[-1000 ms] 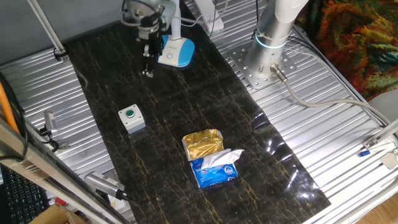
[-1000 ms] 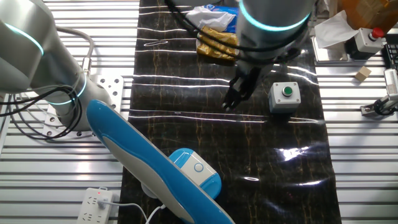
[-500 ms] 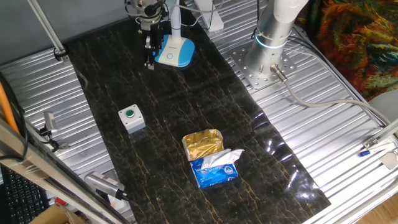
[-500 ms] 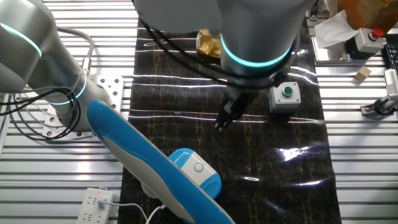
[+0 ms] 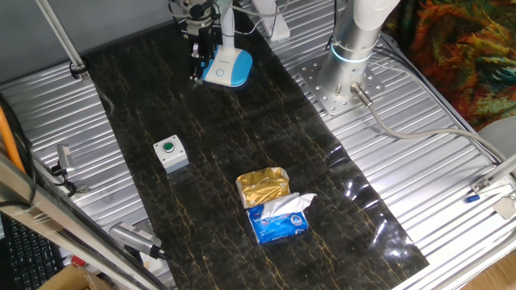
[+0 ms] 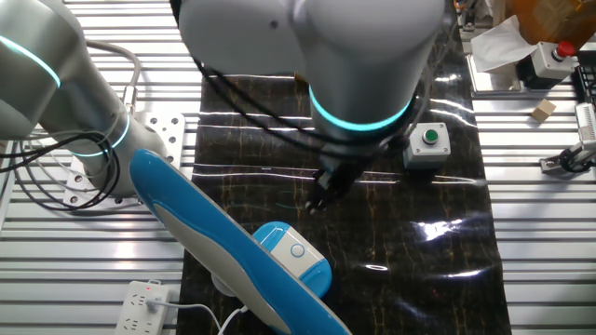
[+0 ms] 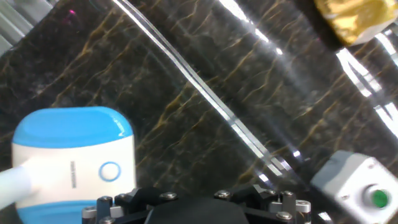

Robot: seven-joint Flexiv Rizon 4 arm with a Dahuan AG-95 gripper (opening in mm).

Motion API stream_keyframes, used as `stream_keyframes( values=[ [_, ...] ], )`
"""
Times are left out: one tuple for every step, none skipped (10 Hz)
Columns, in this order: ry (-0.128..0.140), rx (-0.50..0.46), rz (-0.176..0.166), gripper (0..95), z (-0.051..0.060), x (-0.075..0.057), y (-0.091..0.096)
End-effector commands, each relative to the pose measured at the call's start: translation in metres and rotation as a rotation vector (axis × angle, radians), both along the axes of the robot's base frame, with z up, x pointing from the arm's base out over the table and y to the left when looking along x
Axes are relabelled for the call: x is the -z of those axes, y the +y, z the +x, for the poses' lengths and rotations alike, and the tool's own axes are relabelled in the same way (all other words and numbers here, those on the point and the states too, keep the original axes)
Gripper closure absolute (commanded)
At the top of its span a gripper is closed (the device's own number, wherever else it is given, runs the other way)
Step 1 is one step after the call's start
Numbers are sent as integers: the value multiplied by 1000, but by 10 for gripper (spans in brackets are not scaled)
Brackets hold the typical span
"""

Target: Turn on the desk lamp by pressing the button

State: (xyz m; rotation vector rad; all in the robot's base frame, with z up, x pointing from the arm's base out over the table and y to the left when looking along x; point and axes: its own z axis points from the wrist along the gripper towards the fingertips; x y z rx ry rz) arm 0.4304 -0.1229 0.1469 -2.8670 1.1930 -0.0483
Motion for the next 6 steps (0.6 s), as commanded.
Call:
stream_keyframes(
  values=[
    [-1, 4, -8, 0, -8, 3, -6],
    [0, 9, -14, 0, -13, 5, -11],
    [0, 26, -17, 0, -17, 8, -15],
    [0, 47, -13, 0, -25, 16, -22],
    [0, 52, -11, 0, -29, 24, -26],
    [-7, 32, -3, 0, -28, 34, -24]
  ],
)
